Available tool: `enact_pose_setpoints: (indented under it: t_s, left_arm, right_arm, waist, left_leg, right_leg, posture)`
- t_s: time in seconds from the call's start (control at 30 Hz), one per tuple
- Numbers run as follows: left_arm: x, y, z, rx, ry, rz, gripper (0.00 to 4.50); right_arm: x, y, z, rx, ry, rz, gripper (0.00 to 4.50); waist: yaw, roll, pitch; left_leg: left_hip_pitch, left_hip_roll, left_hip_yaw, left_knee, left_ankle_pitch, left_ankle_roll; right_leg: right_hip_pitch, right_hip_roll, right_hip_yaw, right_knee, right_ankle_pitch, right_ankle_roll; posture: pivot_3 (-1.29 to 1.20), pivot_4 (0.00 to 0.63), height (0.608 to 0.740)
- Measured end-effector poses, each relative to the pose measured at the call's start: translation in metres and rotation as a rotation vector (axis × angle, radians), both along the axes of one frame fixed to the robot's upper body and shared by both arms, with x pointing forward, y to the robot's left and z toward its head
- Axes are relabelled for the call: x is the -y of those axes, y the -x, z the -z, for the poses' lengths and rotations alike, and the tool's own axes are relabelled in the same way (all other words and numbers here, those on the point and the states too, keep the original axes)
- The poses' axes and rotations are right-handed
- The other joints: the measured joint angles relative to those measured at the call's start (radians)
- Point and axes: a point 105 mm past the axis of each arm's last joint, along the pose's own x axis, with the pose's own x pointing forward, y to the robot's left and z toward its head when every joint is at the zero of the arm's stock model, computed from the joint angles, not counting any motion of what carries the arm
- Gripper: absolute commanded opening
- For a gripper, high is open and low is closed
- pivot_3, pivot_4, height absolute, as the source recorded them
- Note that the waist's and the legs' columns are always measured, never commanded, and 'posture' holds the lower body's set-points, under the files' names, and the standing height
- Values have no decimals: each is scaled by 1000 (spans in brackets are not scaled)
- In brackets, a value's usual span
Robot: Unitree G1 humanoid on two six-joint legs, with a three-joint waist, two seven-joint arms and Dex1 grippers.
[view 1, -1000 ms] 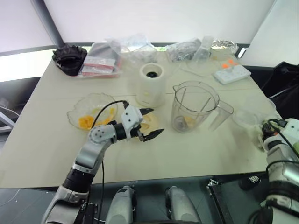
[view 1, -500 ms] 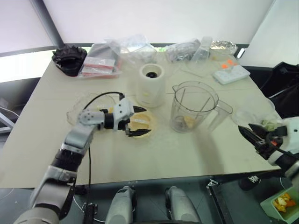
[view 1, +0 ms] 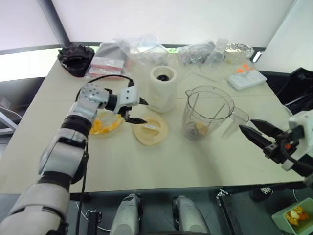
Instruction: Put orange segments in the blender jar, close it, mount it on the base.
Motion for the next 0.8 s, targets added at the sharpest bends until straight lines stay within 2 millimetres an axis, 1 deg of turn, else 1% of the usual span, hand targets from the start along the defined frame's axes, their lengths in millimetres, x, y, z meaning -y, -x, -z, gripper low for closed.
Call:
enact_pose_setpoints:
  t_s: [0.07,0.13,0.27,0.37,0.5,0.73,0.8]
  left_arm:
    - [4,-2,8,-18,-20,-10,2259]
    - [8,-1,16,-41,-38,-5,2259]
    - [12,-1,27,-57,-64,-14,2259]
    - [14,-2,35,-57,-86,-31,2259]
    - [14,-3,40,-44,-118,-38,2259]
    - [21,-3,50,-32,-165,-37,2259]
    - [26,-3,52,-28,-168,-37,2259]
  right_arm:
    - [-5,5,-1,0,-4,-7,1953]
    - [-5,8,-2,3,0,9,1953]
    - [-2,12,0,-7,-1,48,1953]
    - [-6,15,0,-2,-3,49,1953]
    - [-6,17,1,-8,-13,65,1953]
    - [-7,20,0,-4,-21,78,1953]
    - [-7,20,0,-5,-16,82,1953]
  waist:
    - [1,-1,0]
    - [0,-3,0]
    - [0,-3,0]
    - [0,-3,0]
    - [0,-3,0]
    - [1,-4,0]
    - [1,-4,0]
  left_leg:
    - [0,0,0,0,0,0]
    - [0,0,0,1,0,0]
    - [0,0,0,1,0,0]
    - [0,0,0,1,0,0]
    - [0,0,0,1,0,0]
    - [0,0,0,1,0,0]
    - [0,0,0,1,0,0]
  right_leg:
    - [0,0,0,0,0,0]
    - [0,0,0,0,0,0]
    - [0,0,0,1,0,0]
    - [0,0,0,1,0,0]
    - [0,0,0,1,0,0]
    - [0,0,0,1,0,0]
    - [1,0,0,1,0,0]
  posture:
    - [0,150,740]
    - [0,150,740]
    - [0,150,740]
    - [0,150,740]
    - [0,150,740]
    - [0,150,740]
    - [0,150,740]
